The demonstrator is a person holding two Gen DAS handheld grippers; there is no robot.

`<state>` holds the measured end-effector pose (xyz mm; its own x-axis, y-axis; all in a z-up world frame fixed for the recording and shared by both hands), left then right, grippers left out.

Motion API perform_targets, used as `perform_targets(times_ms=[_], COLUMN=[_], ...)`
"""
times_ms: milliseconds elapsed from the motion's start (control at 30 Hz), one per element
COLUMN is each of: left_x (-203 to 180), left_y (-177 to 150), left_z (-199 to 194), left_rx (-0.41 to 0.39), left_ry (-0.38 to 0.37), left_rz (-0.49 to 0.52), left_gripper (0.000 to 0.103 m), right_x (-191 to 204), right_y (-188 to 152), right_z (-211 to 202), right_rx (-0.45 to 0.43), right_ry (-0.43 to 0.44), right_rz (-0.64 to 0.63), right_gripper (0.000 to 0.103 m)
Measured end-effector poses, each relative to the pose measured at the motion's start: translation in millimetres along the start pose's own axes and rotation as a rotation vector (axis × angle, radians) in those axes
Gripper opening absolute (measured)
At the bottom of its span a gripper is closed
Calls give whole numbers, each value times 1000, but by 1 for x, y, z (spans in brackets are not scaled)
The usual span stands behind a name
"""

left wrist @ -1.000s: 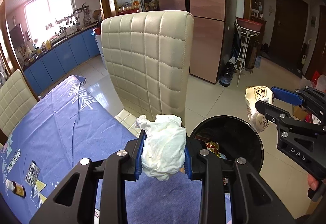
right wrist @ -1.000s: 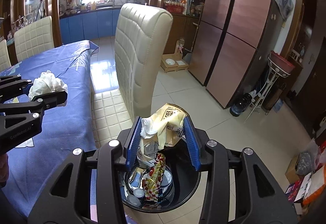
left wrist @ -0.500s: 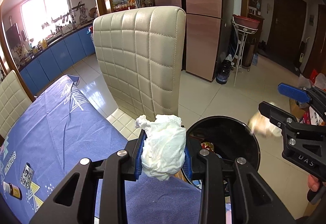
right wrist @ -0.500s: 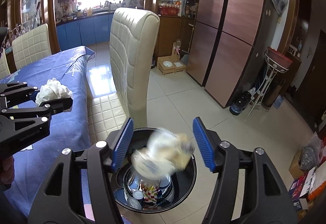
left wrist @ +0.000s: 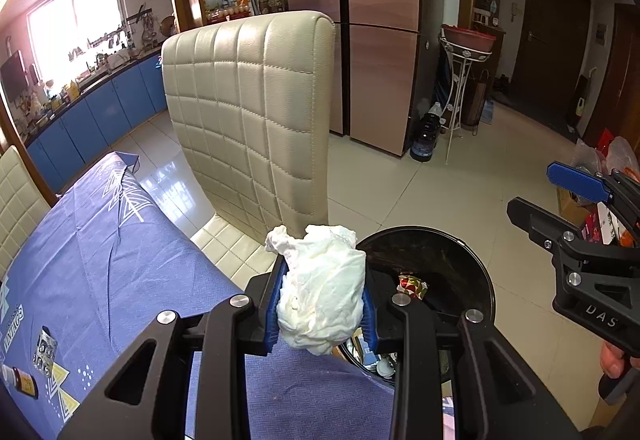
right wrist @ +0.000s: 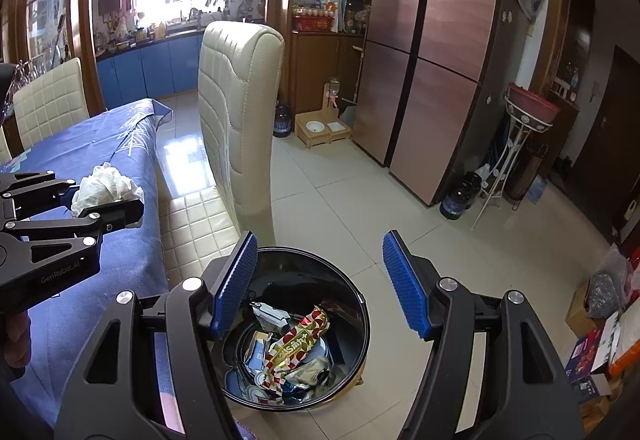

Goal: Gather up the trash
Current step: 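Open the left tool over the bin to drop the white tissue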

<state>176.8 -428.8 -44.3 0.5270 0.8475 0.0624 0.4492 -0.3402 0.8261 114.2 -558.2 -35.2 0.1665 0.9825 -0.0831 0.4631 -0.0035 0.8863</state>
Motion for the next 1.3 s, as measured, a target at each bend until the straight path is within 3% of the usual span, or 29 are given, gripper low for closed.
perform_targets(times_ms=[800,867,933,1033,1300], left_x=[-40,-44,-45,-44,-37], left_y=[22,24,28,33,33], left_z=[10,9,7,2,-1], left_rx=[-34,-34,-49,-81,-77], left_ry=[-98,-109,-111,-98,-78], left_rz=[51,54,49,37,28], left_gripper=[31,37,61,84,87], right_x=[-26,-27,-28,-29,-25], right_y=[-15,-16,-16,-17,-16], right_z=[-10,-11,-12,-15,-17], right_rx=[37,37,38,38,35], right_ry=[-80,-87,-92,-96,-86], right_rz=[30,34,37,37,29], right_gripper=[67,67,67,67,67])
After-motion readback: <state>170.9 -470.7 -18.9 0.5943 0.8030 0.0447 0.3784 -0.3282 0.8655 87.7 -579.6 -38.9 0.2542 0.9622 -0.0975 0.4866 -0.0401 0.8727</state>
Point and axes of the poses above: each gripper's, at about its wrist camera, not at the fingertips, and z roughly the way its jaws point, x to its left, y to its top, the point moved 7 cm from there along z, roughly the way its jaws point, and after that the axes turned 12 degrees about -x, right-handed, at the moved point
